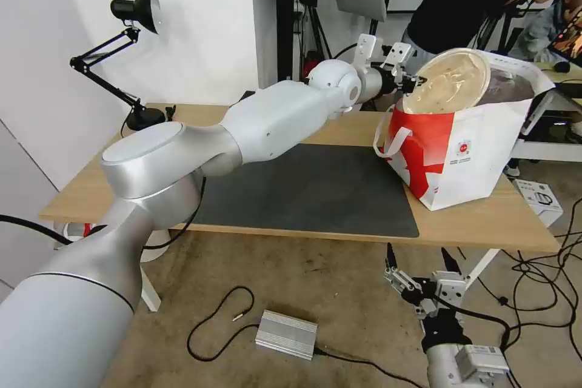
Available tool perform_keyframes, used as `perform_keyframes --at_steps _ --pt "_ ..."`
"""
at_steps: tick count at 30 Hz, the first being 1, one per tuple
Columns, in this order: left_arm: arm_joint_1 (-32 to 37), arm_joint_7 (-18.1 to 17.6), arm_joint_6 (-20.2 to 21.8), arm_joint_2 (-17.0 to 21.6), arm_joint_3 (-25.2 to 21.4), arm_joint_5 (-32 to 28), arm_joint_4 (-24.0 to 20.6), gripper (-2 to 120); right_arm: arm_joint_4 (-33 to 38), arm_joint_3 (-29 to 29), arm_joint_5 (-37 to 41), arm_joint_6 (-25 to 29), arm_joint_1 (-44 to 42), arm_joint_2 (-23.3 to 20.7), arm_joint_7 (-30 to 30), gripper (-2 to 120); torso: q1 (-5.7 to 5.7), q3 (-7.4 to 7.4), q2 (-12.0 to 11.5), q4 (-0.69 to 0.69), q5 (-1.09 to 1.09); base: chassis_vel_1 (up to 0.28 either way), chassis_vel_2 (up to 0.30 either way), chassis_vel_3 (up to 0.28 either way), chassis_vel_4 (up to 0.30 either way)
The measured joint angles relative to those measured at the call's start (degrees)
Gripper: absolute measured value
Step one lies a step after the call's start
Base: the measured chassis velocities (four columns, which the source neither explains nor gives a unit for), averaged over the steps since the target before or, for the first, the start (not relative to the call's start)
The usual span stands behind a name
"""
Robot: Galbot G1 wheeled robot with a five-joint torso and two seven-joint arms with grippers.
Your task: Pick up the trash from the table and place it into the takeout bag.
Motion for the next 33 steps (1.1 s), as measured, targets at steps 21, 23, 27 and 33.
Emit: perform_keyframes --at_steps 21,23,27,33 --pt "-1.9 0.0 1.3 0.0 -0.2 -0.3 0.2 88 0.0 0.0 0.0 0.0 0.0 0.0 0.0 100 0.0 0.0 0.0 0.0 0.0 0.0 0.0 0.0 0.0" --pt "-2.0 0.0 1.3 0.0 -0.4 -0.4 0.1 96 0.0 0.0 0.0 0.0 0.0 0.0 0.0 100 0.0 0.0 0.0 0.0 0.0 0.0 0.0 0.0 0.0" --pt "-2.3 -0.1 1.3 0.0 -0.7 -0.4 -0.3 100 0.0 0.0 0.0 0.0 0.0 0.0 0.0 100 0.0 0.0 0.0 0.0 0.0 0.0 0.0 0.0 0.0" --pt "-2.5 -1.0 1.3 0.1 -1.4 0.3 -0.9 100 0.0 0.0 0.0 0.0 0.0 0.0 0.0 100 0.0 0.0 0.0 0.0 0.0 0.0 0.0 0.0 0.0"
